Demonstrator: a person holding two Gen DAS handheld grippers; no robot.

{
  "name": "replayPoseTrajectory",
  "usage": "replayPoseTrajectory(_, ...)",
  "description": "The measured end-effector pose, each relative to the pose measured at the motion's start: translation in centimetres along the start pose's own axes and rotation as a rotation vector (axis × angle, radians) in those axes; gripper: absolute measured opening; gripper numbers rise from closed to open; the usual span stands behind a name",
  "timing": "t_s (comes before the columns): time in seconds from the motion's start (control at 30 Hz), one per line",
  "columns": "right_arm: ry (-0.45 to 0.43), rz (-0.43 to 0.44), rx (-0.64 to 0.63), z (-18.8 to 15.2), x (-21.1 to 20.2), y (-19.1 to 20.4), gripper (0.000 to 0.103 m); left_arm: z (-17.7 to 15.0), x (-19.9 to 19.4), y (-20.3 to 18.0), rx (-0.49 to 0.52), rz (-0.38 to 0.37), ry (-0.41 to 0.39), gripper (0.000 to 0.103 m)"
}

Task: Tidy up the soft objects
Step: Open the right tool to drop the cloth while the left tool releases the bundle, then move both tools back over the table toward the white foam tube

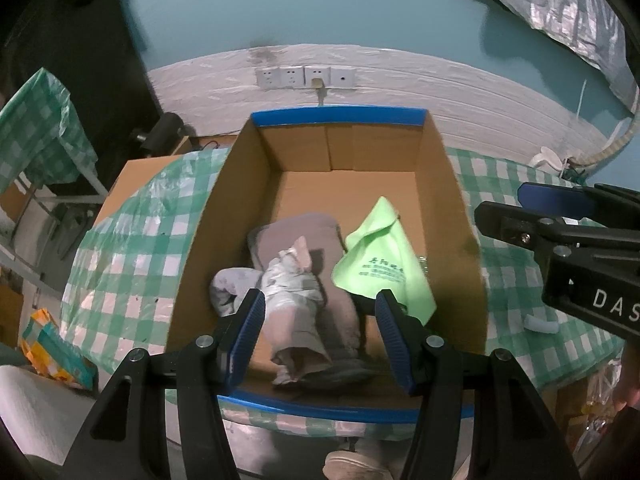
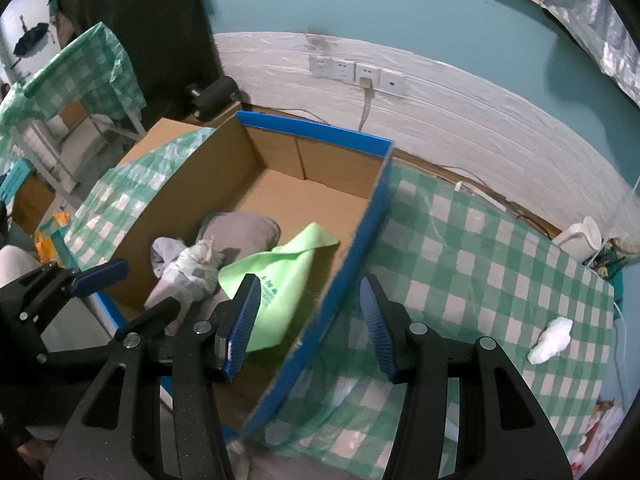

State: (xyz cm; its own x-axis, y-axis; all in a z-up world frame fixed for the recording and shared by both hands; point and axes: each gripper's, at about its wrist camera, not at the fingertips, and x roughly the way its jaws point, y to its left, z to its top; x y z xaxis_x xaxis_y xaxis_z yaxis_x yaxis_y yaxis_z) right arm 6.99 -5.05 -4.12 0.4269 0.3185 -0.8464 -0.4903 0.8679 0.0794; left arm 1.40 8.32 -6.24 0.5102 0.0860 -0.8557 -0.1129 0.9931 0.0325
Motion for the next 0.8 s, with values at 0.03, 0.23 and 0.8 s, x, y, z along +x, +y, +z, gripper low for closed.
replayPoseTrajectory(0.03,0.0,-0.001,0.004,-0.2,-0.2,-0.3,0.052,0.0,0.0,-0.3,0.007,-0.002,-0.001,0.059)
replayPoseTrajectory(0.23,-0.003,-0.013,0.043,-1.2,-0.9,-2.7,0.052,0.1,-0.2,-1.8,0.029,-0.013,0.001,0.059)
replayPoseTrajectory(0.8,-0.006,-0.042,0.129,-4.6,-2.8,-9.0,0.052,0.3,-0.9,-7.8,0.119,-0.053,-0.001,0.059)
